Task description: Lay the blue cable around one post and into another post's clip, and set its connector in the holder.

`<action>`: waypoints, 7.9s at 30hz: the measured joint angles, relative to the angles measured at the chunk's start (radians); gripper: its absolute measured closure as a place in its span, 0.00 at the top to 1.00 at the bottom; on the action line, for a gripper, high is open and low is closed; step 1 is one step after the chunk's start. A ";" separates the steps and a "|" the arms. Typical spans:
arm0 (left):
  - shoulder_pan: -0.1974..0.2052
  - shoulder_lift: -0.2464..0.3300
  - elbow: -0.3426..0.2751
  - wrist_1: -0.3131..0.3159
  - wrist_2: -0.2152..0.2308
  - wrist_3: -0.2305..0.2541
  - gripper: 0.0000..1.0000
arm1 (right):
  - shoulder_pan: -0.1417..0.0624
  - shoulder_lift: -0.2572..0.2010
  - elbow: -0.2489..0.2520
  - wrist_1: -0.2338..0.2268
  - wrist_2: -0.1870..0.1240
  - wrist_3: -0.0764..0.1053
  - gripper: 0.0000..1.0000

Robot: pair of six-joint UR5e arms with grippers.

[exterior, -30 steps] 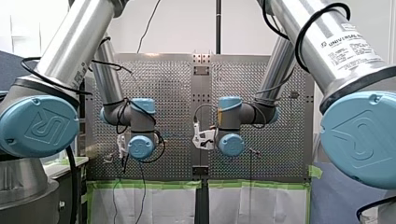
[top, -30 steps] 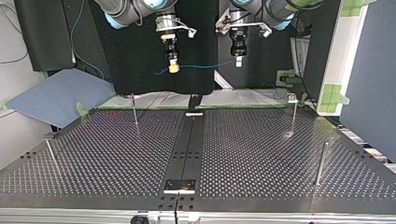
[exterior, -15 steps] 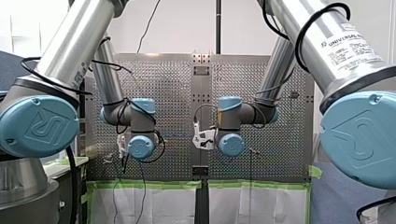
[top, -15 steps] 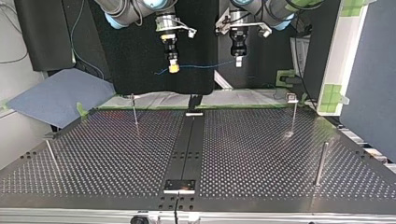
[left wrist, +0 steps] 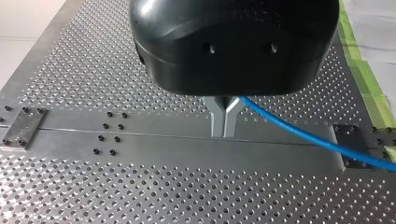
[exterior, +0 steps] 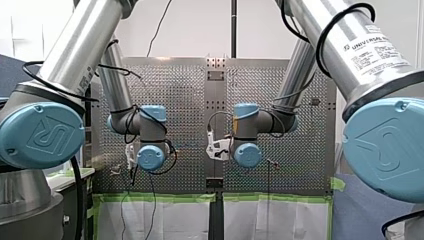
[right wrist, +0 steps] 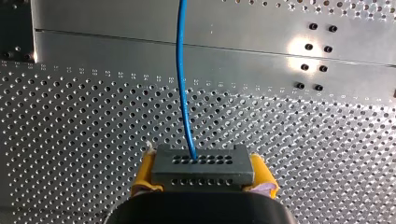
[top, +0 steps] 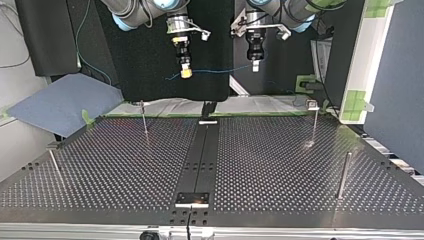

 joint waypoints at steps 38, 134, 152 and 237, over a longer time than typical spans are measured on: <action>0.000 0.000 0.000 0.000 0.000 0.000 0.00 | 0.000 0.000 0.000 0.000 0.000 0.000 0.00; 0.006 0.000 0.000 0.002 -0.002 0.000 0.00 | -0.017 0.075 -0.014 0.009 0.005 0.000 0.00; 0.020 0.003 -0.014 -0.105 0.015 0.052 0.00 | -0.017 0.075 -0.014 0.009 0.005 0.000 0.00; 0.331 0.625 0.261 -0.640 0.023 -0.318 0.03 | 0.079 -0.243 -0.375 0.336 -0.066 0.095 0.00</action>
